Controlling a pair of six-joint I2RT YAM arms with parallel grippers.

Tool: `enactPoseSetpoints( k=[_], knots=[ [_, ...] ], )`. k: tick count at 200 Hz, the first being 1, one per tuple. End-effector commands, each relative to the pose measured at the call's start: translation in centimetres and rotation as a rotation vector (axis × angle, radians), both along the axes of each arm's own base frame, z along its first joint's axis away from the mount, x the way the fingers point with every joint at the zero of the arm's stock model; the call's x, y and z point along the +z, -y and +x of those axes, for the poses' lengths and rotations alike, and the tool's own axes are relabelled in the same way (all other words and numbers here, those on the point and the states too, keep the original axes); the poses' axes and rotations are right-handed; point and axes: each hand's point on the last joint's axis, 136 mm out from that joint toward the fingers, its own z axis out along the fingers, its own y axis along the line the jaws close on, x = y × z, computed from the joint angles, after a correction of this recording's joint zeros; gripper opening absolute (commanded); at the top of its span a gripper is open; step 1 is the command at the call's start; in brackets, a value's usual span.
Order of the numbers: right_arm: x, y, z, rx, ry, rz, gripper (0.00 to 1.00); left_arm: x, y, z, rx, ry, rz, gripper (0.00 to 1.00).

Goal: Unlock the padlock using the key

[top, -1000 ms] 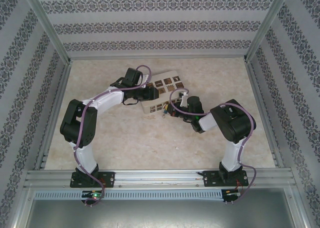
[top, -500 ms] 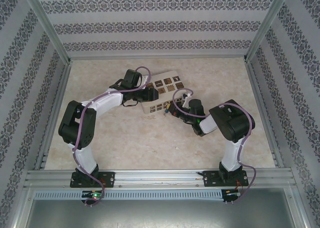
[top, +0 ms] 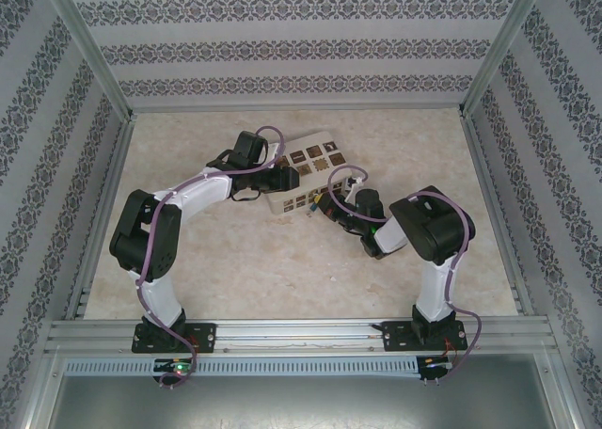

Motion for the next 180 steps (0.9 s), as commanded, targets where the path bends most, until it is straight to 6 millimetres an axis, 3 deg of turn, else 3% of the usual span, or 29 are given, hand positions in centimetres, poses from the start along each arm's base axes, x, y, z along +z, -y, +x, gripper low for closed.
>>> enactPoseSetpoints(
  k=[1,180],
  knots=[
    [0.0,1.1,0.9,-0.114,0.000,0.029,0.00,-5.1,-0.1,-4.9,-0.024,-0.230,0.072,0.50],
    [-0.1,2.6,2.1,-0.311,-0.038,0.147,0.00,-4.8,0.4,-5.1,-0.044,-0.212,0.066,0.50]
  ],
)
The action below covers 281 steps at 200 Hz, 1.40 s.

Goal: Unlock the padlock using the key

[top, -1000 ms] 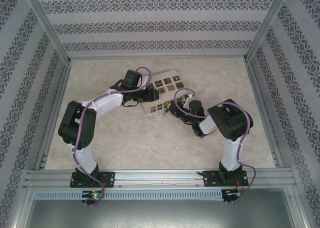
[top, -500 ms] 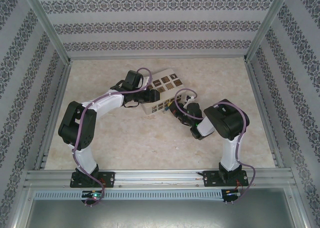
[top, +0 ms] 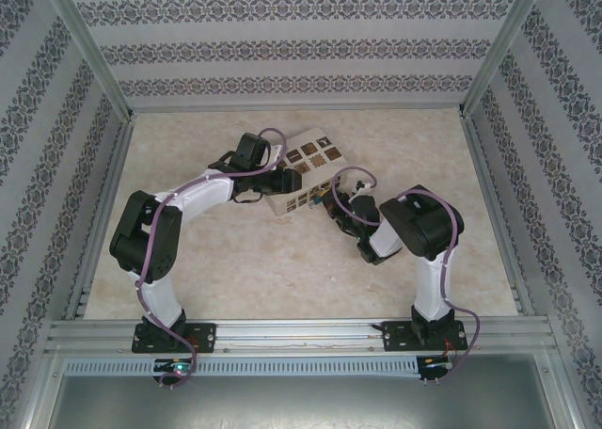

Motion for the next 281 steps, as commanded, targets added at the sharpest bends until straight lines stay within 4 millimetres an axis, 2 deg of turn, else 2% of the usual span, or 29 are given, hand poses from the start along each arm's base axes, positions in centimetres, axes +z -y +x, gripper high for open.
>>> enactPoseSetpoints(
  k=[1,58,128,158,177,182,196,246,251,281],
  knots=[
    [0.3,0.9,0.4,-0.051,0.017,0.011,0.00,-4.8,-0.2,-4.5,-0.029,-0.214,0.071,0.50],
    [0.6,2.3,-0.1,-0.070,0.027,-0.026,0.00,-3.7,-0.1,-4.2,-0.034,-0.186,0.058,0.52],
    [1.9,4.7,-1.1,-0.100,0.048,-0.064,0.00,-0.7,-0.7,-3.2,-0.013,-0.105,0.041,0.54],
    [2.6,5.5,-1.8,-0.112,0.059,-0.080,0.00,1.3,-1.5,-2.8,0.010,-0.037,0.036,0.56],
    [3.5,5.8,-1.9,-0.115,0.073,-0.096,0.00,2.6,-2.5,-2.3,0.040,0.031,0.065,0.57],
    [2.8,6.3,-2.6,-0.114,0.052,-0.113,0.00,3.1,-2.9,-2.1,0.051,0.053,0.076,0.58],
    [3.0,6.6,-2.9,-0.111,0.050,-0.141,0.00,4.2,-3.9,-2.0,0.074,0.109,0.109,0.60],
    [4.8,7.4,-3.9,-0.073,0.048,-0.282,0.00,8.4,-7.7,-2.3,0.172,0.322,0.191,0.74],
    [6.1,7.2,-3.3,-0.072,0.076,-0.286,0.00,8.9,-8.1,-2.3,0.184,0.346,0.196,0.76],
    [7.8,7.5,-3.9,-0.045,0.092,-0.366,0.00,10.6,-10.1,-2.8,0.235,0.459,0.234,0.86]
  ],
)
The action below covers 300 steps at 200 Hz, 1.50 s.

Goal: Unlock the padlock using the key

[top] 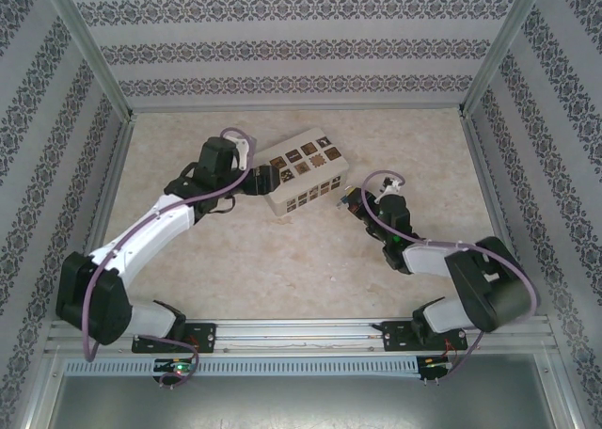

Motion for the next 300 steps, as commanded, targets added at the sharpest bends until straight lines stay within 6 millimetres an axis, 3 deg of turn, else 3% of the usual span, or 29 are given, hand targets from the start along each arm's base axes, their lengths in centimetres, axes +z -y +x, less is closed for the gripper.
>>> enactPoseSetpoints(
  k=[1,34,87,126,218,300],
  knots=[
    [0.5,0.8,-0.1,0.011,-0.010,-0.120,0.00,1.5,-2.5,0.6,0.063,0.128,0.074,0.87],
    [2.1,0.5,-1.1,0.083,-0.006,-0.211,0.00,2.7,-4.4,0.0,0.103,0.219,0.127,1.00],
    [3.8,-0.6,-3.4,0.249,-0.034,-0.342,0.00,4.2,-7.2,-0.8,0.181,0.367,0.206,0.99],
    [4.2,-1.7,-5.7,0.378,-0.091,-0.407,0.00,4.2,-9.3,-1.4,0.271,0.425,0.247,0.99],
    [1.5,-3.8,-11.6,0.630,-0.306,-0.572,0.00,4.3,-11.6,-1.8,0.373,0.473,0.307,0.99],
    [-2.3,-4.7,-13.0,0.702,-0.445,-0.614,0.00,3.8,-12.1,-1.9,0.392,0.470,0.319,0.99]
  ],
)
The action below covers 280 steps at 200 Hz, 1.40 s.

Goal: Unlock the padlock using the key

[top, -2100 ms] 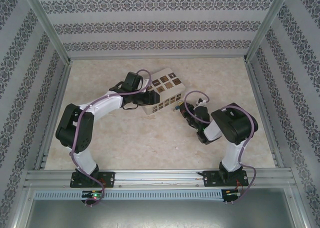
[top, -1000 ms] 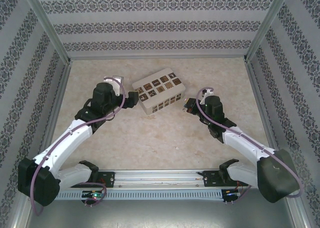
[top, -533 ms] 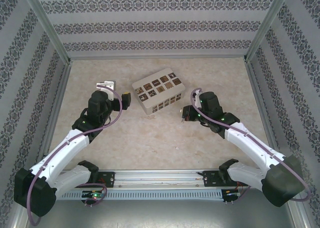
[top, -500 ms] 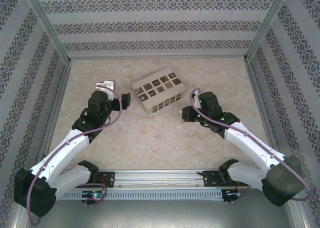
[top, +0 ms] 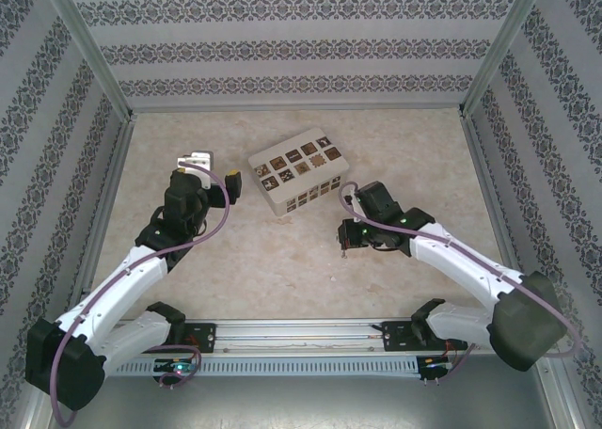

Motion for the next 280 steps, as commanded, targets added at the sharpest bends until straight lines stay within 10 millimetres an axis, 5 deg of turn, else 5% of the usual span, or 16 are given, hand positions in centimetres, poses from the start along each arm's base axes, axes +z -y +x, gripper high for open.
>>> enactPoseSetpoints(
  k=[1,280],
  knots=[
    [-0.5,-0.7,-0.5,0.041,-0.037,-0.020,0.00,0.9,-1.0,0.1,0.037,0.046,0.006,0.99],
    [-7.8,-3.5,-2.5,0.104,-0.313,-0.079,0.00,0.2,-1.2,-0.3,0.042,0.053,-0.004,0.99]
  ],
)
